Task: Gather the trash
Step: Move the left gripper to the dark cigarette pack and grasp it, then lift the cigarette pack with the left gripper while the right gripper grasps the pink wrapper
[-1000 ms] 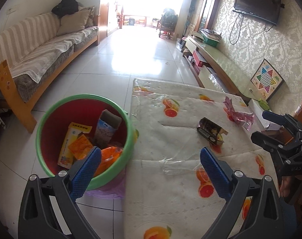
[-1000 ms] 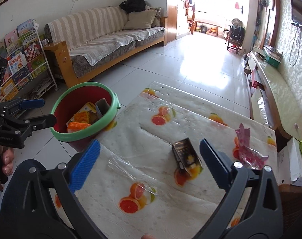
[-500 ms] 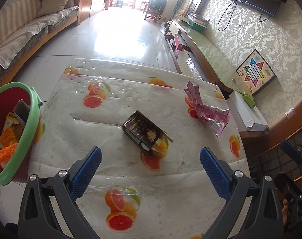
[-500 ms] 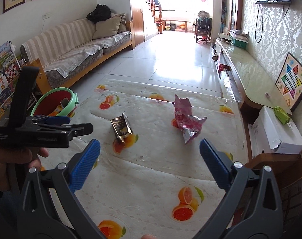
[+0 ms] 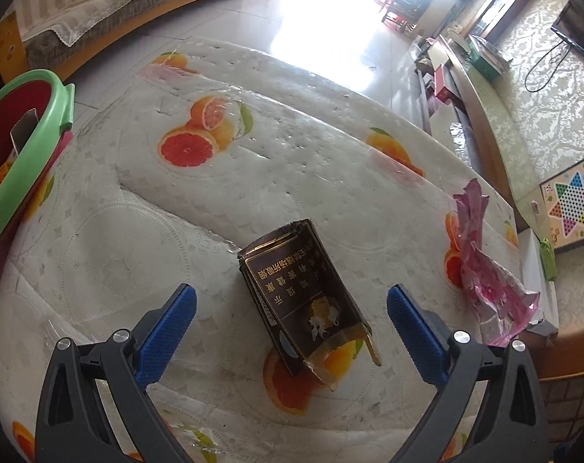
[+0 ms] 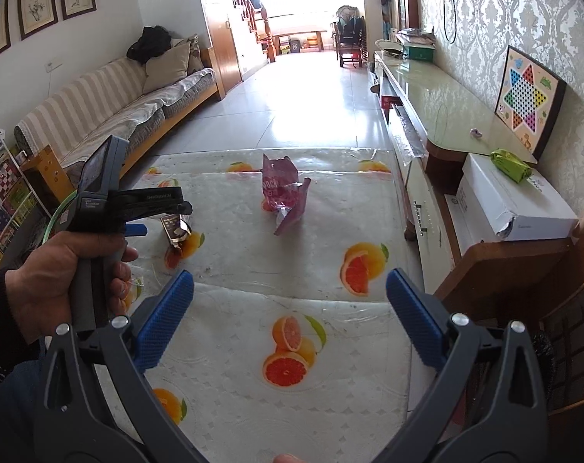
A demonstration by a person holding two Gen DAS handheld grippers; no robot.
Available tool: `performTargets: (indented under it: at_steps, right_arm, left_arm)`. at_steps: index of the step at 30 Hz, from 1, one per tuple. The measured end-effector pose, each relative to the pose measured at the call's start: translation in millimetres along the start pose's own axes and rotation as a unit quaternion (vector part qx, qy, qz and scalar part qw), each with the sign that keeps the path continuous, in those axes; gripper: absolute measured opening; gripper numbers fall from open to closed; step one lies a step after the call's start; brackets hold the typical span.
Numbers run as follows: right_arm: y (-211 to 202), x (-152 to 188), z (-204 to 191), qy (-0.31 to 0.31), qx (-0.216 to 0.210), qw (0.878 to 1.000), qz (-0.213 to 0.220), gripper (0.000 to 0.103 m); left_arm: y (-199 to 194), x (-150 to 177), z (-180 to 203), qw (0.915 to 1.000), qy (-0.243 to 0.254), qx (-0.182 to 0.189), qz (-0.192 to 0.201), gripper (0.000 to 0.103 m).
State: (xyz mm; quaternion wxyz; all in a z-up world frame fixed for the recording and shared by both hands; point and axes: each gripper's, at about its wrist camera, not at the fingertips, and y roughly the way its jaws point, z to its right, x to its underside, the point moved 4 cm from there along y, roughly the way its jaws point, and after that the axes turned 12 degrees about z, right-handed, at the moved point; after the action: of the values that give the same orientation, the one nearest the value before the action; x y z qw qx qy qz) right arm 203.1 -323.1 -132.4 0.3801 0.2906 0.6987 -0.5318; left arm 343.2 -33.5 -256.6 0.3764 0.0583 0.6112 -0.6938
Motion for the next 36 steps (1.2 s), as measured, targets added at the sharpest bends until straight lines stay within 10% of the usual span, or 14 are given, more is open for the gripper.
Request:
performTargets:
  at_steps: [11,20,36]
  right_arm:
    - [-1.6,11.2,20.9,0.024,0.011,1.000,-0.007,0.098]
    - [23.9,-9.4,13.7,-0.002,0.006,1.000,0.003,0.098]
    - [161.9,-36.0,3.0,0.019,-0.009,0.998,-0.063,0.096]
  left_arm:
    - [9.9,5.9,18.7,0.9962,0.039,-0.076,0.018,0.073]
    - [-4.8,5.8,13.4,0.9969,0.077,-0.011,0.011,0.039]
    - [-74.9,-2.2,-25.3,0.9896,0.124,0.054,0.050,0.038]
